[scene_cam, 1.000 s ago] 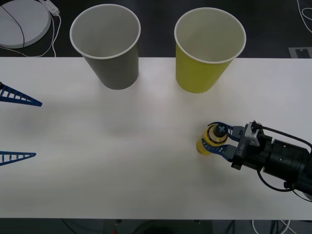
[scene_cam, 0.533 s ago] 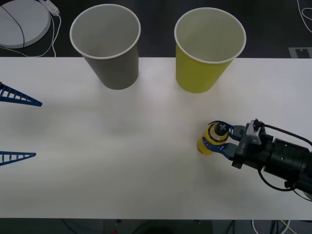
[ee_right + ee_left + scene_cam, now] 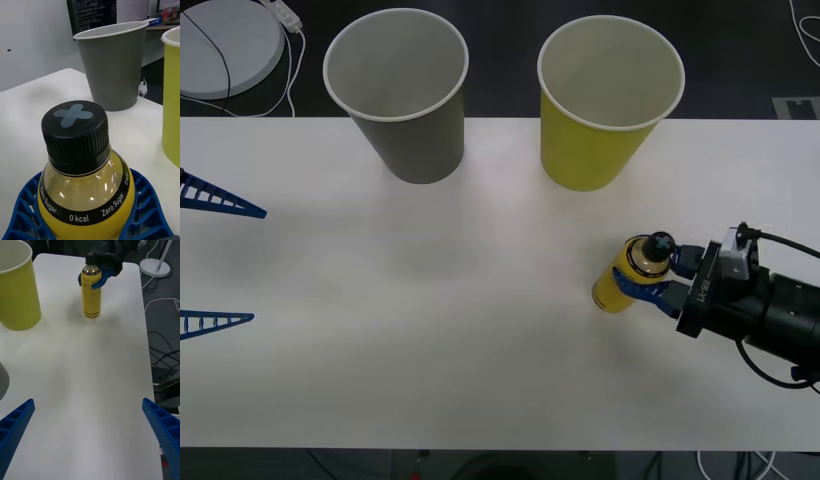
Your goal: Put the can into the green bin and the plastic bottle into the gray bin
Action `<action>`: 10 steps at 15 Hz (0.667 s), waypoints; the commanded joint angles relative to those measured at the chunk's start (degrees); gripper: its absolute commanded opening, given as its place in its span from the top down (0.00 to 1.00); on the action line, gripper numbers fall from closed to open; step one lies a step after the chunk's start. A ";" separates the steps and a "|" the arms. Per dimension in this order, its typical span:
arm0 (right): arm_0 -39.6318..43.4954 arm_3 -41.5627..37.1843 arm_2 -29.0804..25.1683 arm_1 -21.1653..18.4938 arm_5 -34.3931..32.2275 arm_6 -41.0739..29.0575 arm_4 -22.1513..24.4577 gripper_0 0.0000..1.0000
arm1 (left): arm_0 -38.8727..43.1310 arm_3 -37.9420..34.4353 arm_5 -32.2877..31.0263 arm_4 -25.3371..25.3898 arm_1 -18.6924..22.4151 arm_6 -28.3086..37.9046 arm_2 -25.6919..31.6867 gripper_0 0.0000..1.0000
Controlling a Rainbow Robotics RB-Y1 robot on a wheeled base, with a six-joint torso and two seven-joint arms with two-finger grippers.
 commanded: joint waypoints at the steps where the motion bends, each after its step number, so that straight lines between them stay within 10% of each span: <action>1: 3.04 -4.12 -3.28 -2.03 0.64 -5.88 0.68 1.00 | 0.00 0.00 0.00 0.00 0.00 0.00 0.00 0.00; 10: 13.68 -19.24 -20.15 -3.79 2.40 -30.67 16.41 1.00 | 0.00 0.00 0.00 0.00 0.00 0.00 0.00 0.00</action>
